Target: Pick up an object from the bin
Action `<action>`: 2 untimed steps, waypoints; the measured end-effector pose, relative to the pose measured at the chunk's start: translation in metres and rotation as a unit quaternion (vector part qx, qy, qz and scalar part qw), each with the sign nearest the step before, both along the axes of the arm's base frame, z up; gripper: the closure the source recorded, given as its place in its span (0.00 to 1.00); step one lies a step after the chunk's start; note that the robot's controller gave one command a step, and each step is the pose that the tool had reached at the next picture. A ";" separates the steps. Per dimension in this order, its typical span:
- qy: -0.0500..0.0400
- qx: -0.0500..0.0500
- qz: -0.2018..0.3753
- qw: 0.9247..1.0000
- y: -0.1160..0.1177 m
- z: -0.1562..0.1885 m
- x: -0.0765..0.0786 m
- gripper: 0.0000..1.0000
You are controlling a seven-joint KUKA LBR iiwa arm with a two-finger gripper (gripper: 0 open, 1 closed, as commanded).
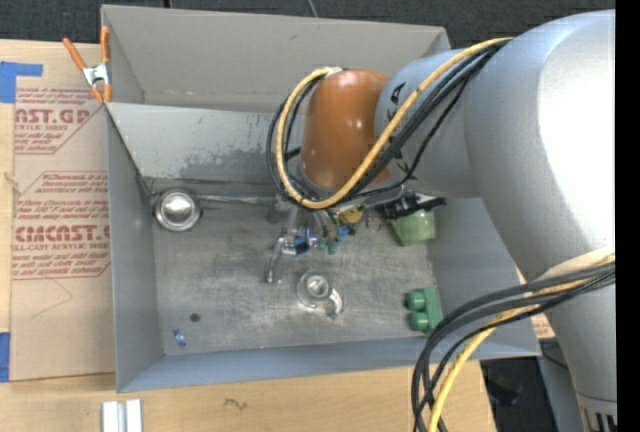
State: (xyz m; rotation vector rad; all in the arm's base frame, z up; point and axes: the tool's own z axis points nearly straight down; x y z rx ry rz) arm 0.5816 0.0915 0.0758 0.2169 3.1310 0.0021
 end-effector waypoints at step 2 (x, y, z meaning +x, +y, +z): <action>0.001 0.001 -0.006 1.000 -0.048 -0.001 -0.055 1.00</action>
Offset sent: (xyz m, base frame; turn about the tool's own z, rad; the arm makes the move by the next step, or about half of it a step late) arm -0.0565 -0.0503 -0.0058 0.0146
